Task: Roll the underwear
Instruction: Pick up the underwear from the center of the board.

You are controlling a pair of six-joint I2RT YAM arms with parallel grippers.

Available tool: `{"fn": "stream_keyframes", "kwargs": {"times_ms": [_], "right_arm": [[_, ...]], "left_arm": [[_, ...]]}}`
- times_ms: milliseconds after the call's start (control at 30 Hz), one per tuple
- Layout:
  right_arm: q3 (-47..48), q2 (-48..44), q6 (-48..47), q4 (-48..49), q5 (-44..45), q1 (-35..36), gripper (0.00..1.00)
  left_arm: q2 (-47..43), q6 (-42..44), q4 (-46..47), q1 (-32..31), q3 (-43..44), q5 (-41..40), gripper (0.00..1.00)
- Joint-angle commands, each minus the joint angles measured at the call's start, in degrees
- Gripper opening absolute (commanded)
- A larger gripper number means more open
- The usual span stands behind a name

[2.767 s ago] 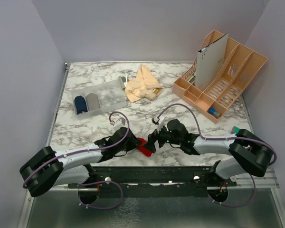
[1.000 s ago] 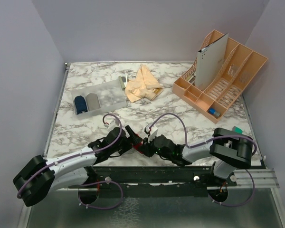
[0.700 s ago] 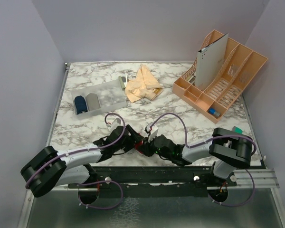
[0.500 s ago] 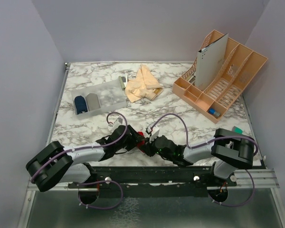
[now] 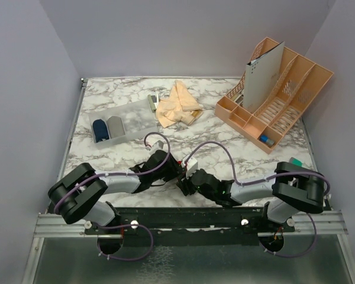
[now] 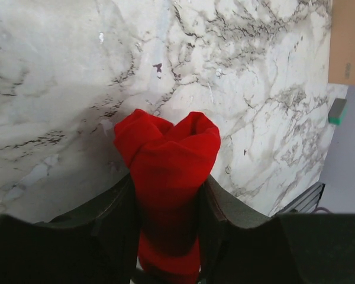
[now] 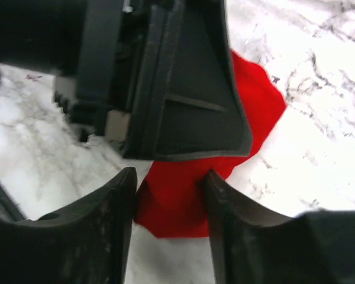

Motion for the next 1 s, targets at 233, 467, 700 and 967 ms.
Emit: {"fn": "stream_keyframes", "kwargs": {"times_ms": [233,467,700,967], "right_arm": [[-7.9,-24.3,4.9,-13.4,-0.8,2.9,0.71],[-9.3,-35.1,8.9,-25.2,9.6,1.6,0.82],[-7.3,-32.8,11.3,-28.5,8.3,-0.2,0.83],[-5.6,-28.1,11.3,-28.5,5.5,-0.6,0.82]], "left_arm": [[-3.8,17.7,-9.0,12.4,4.2,11.6,0.0],[-7.4,28.4,-12.6,23.7,11.7,21.0,0.0],[0.8,38.4,-21.4,37.7,28.4,32.6,0.0],[18.1,41.3,-27.4,51.3,46.9,44.1,0.0]]}}
